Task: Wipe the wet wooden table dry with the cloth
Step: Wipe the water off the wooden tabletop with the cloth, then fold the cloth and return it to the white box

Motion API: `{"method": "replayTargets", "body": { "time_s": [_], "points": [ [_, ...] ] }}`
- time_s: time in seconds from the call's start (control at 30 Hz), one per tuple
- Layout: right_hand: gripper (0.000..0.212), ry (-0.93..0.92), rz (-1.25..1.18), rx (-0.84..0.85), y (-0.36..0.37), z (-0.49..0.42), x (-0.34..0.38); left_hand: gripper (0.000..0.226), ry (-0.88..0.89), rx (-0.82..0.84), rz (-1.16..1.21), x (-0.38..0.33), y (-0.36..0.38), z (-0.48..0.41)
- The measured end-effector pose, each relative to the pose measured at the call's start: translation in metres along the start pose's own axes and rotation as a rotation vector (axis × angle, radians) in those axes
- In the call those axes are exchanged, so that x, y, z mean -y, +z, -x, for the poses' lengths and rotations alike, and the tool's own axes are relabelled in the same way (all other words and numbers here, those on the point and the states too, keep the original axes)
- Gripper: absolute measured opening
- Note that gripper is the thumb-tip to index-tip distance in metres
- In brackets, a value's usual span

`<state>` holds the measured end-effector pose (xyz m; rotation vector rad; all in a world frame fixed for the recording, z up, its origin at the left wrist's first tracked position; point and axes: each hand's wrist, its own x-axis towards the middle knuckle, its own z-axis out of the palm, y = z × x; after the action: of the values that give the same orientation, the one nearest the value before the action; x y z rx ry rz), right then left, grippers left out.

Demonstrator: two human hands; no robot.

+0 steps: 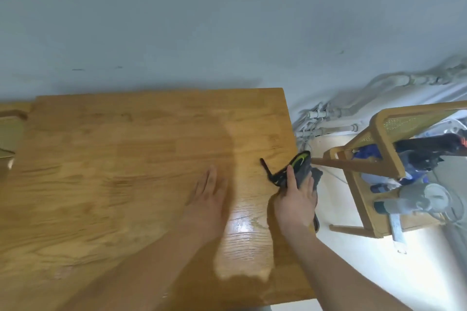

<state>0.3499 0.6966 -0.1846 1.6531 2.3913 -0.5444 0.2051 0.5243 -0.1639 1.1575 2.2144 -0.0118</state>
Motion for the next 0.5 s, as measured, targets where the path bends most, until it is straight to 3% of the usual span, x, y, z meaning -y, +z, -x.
{"method": "replayTargets", "body": {
  "time_s": [0.1, 0.2, 0.33, 0.5],
  "points": [
    [0.073, -0.082, 0.037, -0.042, 0.012, -0.017, 0.053, 0.081, 0.004, -0.014, 0.003, 0.051, 0.002, 0.036],
    [0.067, -0.297, 0.085, -0.017, 0.037, -0.005, 0.121, 0.081, -0.050, 0.003, 0.051, 0.107, 0.002, 0.073],
    [0.065, -0.494, 0.140, 0.051, 0.080, 0.057, 0.198, 0.074, -0.133, 0.009, 0.137, 0.170, 0.005, 0.116],
    [0.061, -0.699, 0.055, 0.078, 0.116, 0.156, 0.223, 0.080, -0.226, -0.007, 0.276, 0.223, 0.015, 0.153]
  ]
}}
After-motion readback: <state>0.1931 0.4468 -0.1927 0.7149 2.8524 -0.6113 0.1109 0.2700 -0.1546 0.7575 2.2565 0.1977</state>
